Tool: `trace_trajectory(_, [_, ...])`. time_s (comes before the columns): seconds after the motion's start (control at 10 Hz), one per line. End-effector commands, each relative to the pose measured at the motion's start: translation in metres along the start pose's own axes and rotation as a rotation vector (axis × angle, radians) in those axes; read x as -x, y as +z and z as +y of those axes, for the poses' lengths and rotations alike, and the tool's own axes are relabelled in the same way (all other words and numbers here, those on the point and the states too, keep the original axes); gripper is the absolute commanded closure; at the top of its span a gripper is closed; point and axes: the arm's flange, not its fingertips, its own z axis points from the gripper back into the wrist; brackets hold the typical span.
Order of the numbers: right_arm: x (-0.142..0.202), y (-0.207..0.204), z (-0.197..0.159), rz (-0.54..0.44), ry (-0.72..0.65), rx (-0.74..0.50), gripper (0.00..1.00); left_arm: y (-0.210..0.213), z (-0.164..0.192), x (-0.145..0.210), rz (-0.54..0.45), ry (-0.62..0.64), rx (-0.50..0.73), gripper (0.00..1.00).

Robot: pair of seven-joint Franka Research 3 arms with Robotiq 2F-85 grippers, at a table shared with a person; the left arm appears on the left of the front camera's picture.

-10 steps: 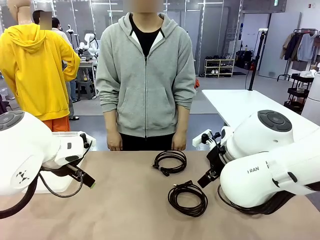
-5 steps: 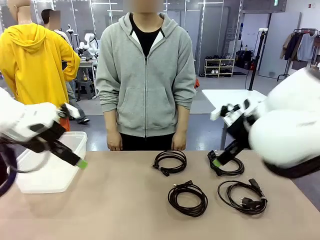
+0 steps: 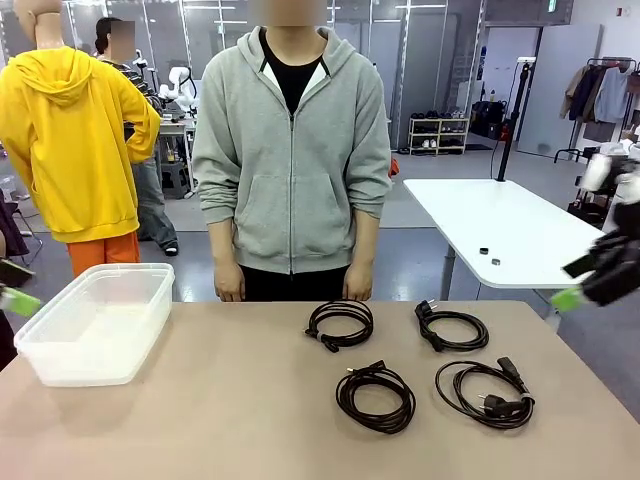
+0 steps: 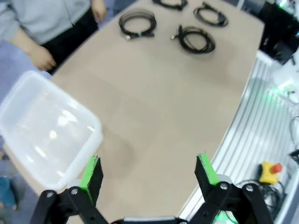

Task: Organize and store the cables.
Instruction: Place the Power Cable into the Organizing box.

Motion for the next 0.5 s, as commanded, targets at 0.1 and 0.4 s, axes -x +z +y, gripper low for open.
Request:
trace_trajectory(0.1, [0.071,0.028,0.012,-0.089,-0.048,0.035,0.00,0.029,-0.009,0.068,-0.124,-0.008,-0.020,0.00])
trace_trajectory(0.4, [0.094,0.034,0.014,-0.123,-0.110,0.052,0.00,0.048,-0.009,0.099,-0.171,0.057,-0.072,0.00])
